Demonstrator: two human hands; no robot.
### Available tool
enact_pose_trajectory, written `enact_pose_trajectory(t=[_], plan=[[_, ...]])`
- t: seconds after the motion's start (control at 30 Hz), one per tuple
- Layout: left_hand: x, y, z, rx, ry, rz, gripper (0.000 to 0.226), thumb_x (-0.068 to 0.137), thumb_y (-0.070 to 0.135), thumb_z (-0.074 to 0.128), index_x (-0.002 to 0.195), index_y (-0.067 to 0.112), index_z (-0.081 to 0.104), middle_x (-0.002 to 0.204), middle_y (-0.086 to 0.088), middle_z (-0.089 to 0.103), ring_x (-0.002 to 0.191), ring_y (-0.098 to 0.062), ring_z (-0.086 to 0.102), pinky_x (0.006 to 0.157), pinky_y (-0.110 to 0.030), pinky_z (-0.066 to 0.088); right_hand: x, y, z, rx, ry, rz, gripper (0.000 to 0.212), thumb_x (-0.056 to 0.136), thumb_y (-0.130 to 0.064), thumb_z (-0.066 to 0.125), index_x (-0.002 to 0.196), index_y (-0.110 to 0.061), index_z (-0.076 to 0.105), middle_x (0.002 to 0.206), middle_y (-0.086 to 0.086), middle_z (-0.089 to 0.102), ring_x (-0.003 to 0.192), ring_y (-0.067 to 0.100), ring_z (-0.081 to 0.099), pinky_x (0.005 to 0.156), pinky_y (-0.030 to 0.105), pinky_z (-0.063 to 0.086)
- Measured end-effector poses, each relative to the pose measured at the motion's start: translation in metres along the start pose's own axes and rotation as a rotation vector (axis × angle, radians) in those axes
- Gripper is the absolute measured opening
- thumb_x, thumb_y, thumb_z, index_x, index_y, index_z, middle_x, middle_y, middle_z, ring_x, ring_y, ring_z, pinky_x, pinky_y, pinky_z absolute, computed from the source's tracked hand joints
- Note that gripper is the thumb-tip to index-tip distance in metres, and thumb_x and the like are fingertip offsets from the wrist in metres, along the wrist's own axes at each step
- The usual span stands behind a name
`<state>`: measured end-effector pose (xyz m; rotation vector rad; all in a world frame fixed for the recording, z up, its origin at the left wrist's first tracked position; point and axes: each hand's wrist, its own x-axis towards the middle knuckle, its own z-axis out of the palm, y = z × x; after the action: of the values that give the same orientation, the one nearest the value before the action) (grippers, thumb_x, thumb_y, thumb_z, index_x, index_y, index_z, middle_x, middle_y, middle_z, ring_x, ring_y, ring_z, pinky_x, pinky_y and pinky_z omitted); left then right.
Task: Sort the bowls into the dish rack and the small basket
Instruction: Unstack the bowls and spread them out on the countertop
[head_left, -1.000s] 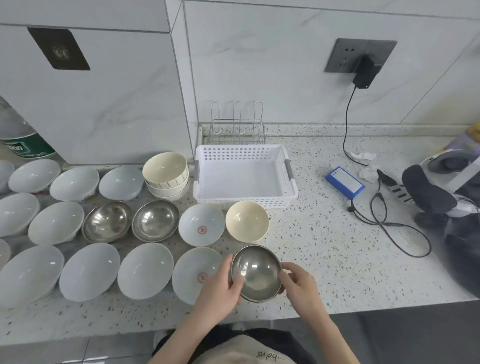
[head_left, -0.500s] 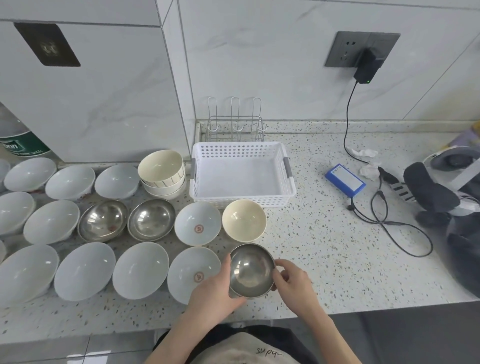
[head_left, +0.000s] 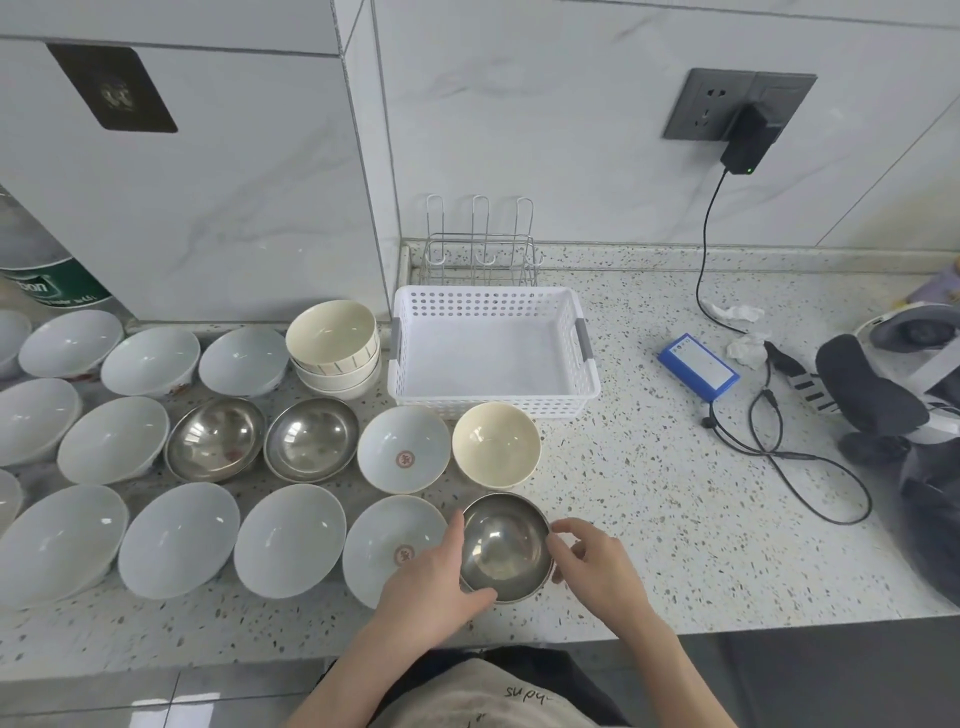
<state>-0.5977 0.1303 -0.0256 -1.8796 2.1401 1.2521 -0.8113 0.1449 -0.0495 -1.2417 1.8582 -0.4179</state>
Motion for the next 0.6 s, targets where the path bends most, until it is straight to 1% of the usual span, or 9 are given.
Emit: enact_pose_trajectory(t=[0.07,0.13,0.2,0.27,0.4,0.43,0.5,0.57,0.6], plan=[[-0.001,-0.005,-0.007,-0.069,0.015,0.007,0.089,0.086,0.048,0.063,0.155,0.032,0.01,0.086,0.006,0.069,0.085,-0.009,0.066,0.079,-0.03,0.055,0.002,-0.004,-0.003,-0.018,0.071,0.031,0.026,0.095,-0.041,0.05,0.117,-0.032,0.06,0.065,-0.002,0.071,0.043,0.001,0.051,0.048,0.022,0.042],[-0.001,-0.012,-0.016,-0.157,0.029,0.006,0.083,0.086,0.05,0.063,0.154,0.035,0.017,0.079,0.007,0.072,0.077,-0.001,0.066,0.072,-0.021,0.052,0.006,-0.01,-0.005,-0.022,0.13,0.047,0.026,0.097,-0.039,0.049,0.118,-0.03,0.06,0.066,0.0,0.07,0.045,0.004,0.051,0.047,0.025,0.043],[-0.002,-0.021,-0.027,-0.203,0.062,0.014,0.072,0.087,0.051,0.062,0.15,0.038,0.029,0.07,0.012,0.072,0.069,0.007,0.064,0.067,-0.015,0.047,0.01,-0.019,-0.007,-0.019,0.171,0.047,0.025,0.098,-0.036,0.049,0.118,-0.028,0.06,0.067,0.0,0.07,0.047,0.006,0.052,0.048,0.026,0.043],[-0.002,-0.03,-0.041,-0.239,0.107,0.015,0.056,0.089,0.048,0.059,0.142,0.039,0.042,0.067,0.016,0.071,0.063,0.01,0.061,0.062,-0.015,0.043,0.014,-0.028,-0.007,0.0,0.212,0.047,0.025,0.098,-0.034,0.049,0.119,-0.027,0.061,0.067,-0.001,0.07,0.045,0.003,0.051,0.048,0.026,0.042],[0.003,-0.052,-0.078,-0.417,0.167,-0.013,0.032,0.095,0.04,0.055,0.127,0.037,0.055,0.072,0.013,0.073,0.052,0.002,0.059,0.053,-0.023,0.049,0.025,-0.057,-0.004,0.047,0.248,0.017,0.024,0.097,-0.03,0.049,0.117,-0.028,0.062,0.066,-0.002,0.07,0.042,0.0,0.049,0.048,0.023,0.039],[0.006,-0.058,-0.088,-0.477,0.193,-0.028,0.028,0.096,0.038,0.055,0.123,0.035,0.058,0.073,0.012,0.073,0.051,0.001,0.058,0.051,-0.022,0.049,0.029,-0.066,-0.002,0.064,0.247,0.001,0.023,0.097,-0.03,0.049,0.115,-0.028,0.063,0.066,-0.003,0.07,0.044,-0.002,0.052,0.05,0.022,0.039],[0.014,-0.072,-0.111,-0.564,0.261,-0.062,0.023,0.096,0.036,0.057,0.118,0.032,0.061,0.073,0.011,0.073,0.046,0.003,0.055,0.047,-0.017,0.046,0.039,-0.087,0.002,0.099,0.247,-0.031,0.022,0.096,-0.03,0.05,0.111,-0.027,0.065,0.065,-0.006,0.07,0.058,-0.002,0.059,0.054,0.022,0.04],[0.028,-0.085,-0.134,-0.65,0.347,-0.106,0.026,0.094,0.035,0.06,0.119,0.027,0.06,0.07,0.004,0.073,0.041,0.003,0.053,0.043,-0.017,0.044,0.05,-0.111,0.009,0.121,0.246,-0.062,0.02,0.095,-0.028,0.05,0.108,-0.027,0.066,0.064,-0.008,0.069,0.072,0.002,0.062,0.058,0.023,0.04],[0.037,-0.091,-0.146,-0.696,0.387,-0.13,0.031,0.093,0.036,0.061,0.121,0.024,0.058,0.07,0.002,0.073,0.039,0.002,0.052,0.042,-0.018,0.043,0.055,-0.124,0.013,0.128,0.24,-0.071,0.02,0.095,-0.027,0.05,0.107,-0.028,0.066,0.063,-0.009,0.069,0.075,0.005,0.063,0.059,0.023,0.041]])
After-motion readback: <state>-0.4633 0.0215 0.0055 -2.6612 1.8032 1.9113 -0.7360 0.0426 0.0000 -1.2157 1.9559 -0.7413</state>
